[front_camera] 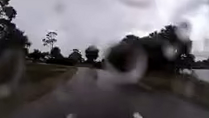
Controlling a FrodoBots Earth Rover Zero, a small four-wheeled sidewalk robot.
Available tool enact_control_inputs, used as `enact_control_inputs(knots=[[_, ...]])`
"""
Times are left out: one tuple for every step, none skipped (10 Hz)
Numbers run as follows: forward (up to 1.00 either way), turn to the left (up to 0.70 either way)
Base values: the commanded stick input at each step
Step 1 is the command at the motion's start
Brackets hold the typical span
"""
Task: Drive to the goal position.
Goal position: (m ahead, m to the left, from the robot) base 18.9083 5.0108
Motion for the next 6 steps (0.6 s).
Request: enact_control_inputs(knots=[[0.85,0.00],[0.85,0.00],[0.85,0.00],[0.85,0.00],[0.85,0.00],[0.85,0.00]])
